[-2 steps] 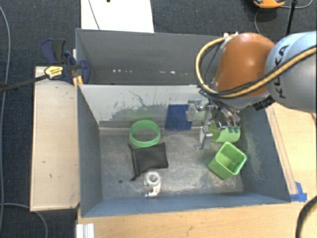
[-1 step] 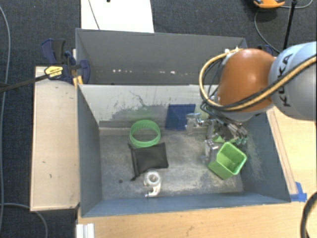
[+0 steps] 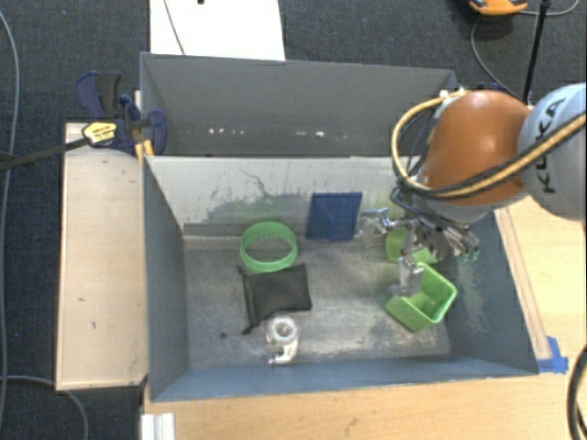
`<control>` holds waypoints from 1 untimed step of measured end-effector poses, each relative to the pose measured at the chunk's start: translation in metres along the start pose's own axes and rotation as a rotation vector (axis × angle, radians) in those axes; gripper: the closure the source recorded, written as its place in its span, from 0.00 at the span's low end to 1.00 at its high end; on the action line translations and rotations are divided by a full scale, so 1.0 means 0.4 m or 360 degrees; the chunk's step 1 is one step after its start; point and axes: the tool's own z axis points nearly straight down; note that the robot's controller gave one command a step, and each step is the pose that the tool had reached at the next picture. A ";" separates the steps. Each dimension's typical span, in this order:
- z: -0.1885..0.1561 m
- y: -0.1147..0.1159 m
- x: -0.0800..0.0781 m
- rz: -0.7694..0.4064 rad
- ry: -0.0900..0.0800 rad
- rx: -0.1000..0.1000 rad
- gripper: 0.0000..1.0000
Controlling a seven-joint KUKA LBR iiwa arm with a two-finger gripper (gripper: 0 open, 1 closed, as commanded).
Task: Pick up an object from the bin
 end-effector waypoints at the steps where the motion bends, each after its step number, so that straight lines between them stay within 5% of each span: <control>1: -0.014 -0.055 0.033 -0.0343 -0.0003 0.0001 0.00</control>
Offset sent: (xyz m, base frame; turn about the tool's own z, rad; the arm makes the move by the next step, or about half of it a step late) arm -0.0492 -0.0457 -0.0116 -0.0794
